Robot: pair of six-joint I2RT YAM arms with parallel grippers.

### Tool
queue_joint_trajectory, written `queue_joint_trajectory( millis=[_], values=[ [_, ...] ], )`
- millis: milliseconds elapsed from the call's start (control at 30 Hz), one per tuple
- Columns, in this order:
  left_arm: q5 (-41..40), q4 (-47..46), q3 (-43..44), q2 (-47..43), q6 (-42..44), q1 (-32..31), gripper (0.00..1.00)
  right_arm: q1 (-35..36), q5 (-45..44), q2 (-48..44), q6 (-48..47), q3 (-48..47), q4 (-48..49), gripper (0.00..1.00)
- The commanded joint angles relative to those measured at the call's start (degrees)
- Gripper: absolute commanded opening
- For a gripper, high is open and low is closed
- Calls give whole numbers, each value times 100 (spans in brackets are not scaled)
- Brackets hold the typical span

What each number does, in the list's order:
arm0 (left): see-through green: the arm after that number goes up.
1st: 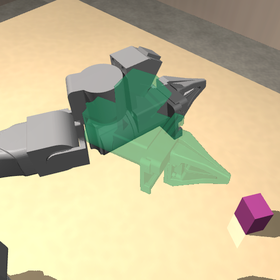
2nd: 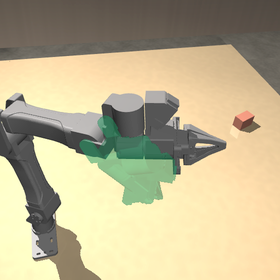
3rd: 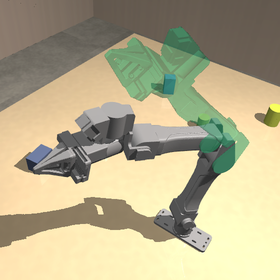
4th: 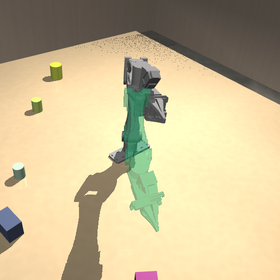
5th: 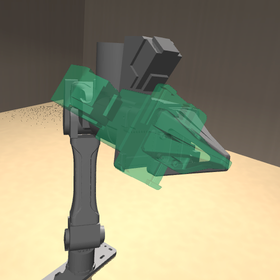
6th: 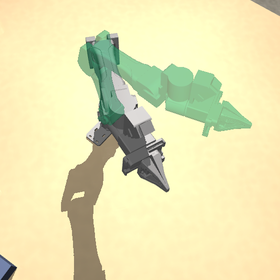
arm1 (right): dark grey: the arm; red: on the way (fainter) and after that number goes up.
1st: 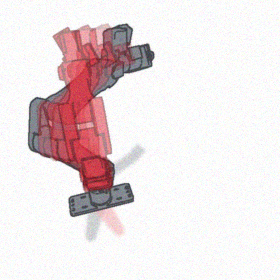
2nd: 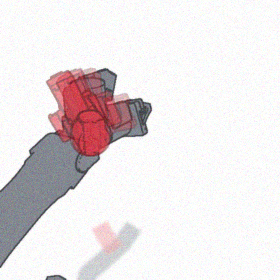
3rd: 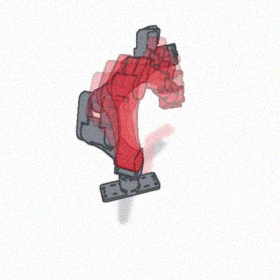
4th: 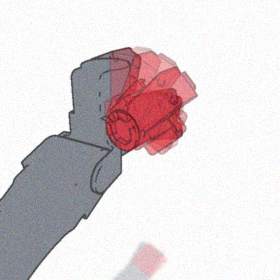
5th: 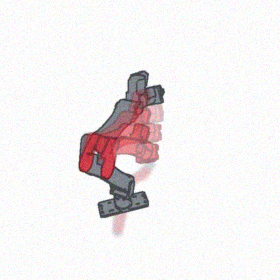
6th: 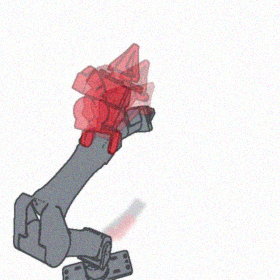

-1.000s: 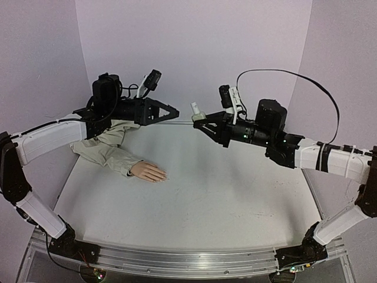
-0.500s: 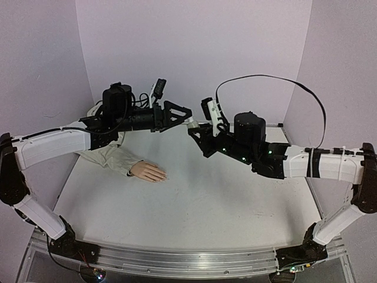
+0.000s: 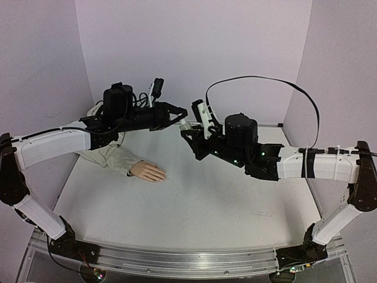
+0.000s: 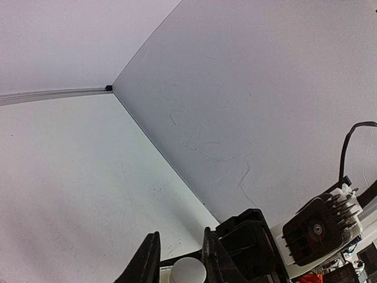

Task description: Paint the nails

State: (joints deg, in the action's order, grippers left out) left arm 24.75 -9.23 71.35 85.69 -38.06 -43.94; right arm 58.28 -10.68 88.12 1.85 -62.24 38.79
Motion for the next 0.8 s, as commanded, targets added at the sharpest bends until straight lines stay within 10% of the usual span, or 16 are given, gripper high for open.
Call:
queue_joint_trajectory(
  millis=[0,267,500,767],
  values=[
    [131,-131,417,55,-8,-27,21,49,-132,-1,1,-351,531,0],
    [1394,-158,832,346,353,-35,0,-94,851,-175,67,-378,728,0],
    [5283,-1453,1637,1010,1182,-175,0,-1160,7808,-428,1818,-128,2454,0],
    [5904,-1467,2445,1527,1351,12,0,-1165,8077,-683,2541,176,3208,0]
  ],
)
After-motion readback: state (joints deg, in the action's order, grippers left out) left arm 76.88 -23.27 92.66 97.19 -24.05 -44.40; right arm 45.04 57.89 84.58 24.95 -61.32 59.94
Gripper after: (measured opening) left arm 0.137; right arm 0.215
